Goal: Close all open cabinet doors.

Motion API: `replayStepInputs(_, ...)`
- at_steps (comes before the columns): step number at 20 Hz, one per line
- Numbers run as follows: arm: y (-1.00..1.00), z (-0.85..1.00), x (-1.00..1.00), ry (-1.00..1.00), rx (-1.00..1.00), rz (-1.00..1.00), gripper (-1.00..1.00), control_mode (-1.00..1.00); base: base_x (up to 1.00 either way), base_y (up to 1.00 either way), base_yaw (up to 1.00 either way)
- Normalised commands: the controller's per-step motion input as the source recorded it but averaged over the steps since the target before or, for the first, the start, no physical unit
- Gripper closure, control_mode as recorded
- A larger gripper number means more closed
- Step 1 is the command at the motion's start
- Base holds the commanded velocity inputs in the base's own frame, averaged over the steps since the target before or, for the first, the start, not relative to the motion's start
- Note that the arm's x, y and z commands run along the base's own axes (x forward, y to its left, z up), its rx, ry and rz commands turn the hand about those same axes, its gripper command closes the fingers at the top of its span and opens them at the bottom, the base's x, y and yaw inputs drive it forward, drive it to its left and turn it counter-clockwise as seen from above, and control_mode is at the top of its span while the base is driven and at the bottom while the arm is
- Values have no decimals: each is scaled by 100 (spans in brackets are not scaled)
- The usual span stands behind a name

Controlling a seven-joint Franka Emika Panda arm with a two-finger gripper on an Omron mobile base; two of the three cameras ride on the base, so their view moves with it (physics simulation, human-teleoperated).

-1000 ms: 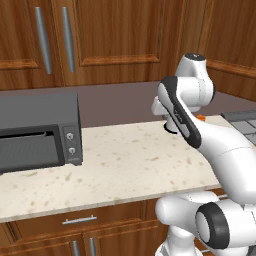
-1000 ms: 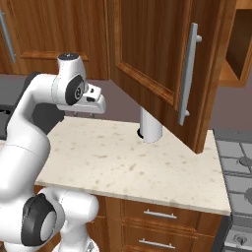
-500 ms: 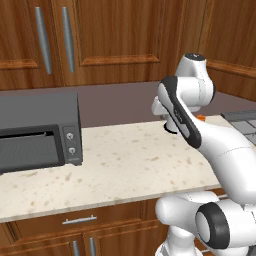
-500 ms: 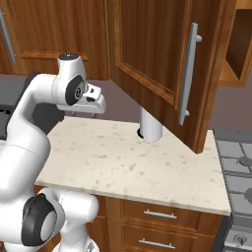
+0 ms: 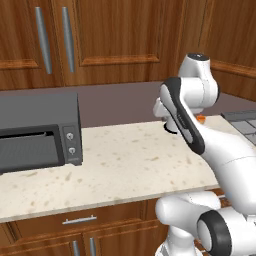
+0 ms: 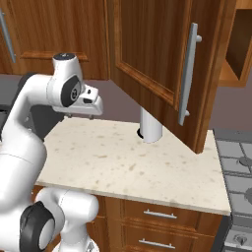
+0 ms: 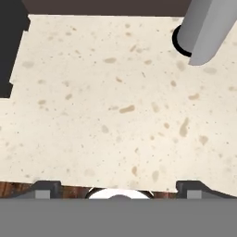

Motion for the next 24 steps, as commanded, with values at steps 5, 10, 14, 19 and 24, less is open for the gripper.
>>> replayStepInputs(5,30,44,-65,-43,-14,0,-100,-100,0,0,0)
replayStepInputs(10,19,74,-41,-42,-9,0,-100,-100,0,0,0)
replayStepInputs(14,-1,77,-24,-45,0,0,-100,-100,0,0,0)
replayStepInputs(19,-3,50,-30,-45,-1,0,-100,-100,0,0,0)
replayStepInputs(24,0,50,-33,-26,0,-1,-100,-100,0,0,0)
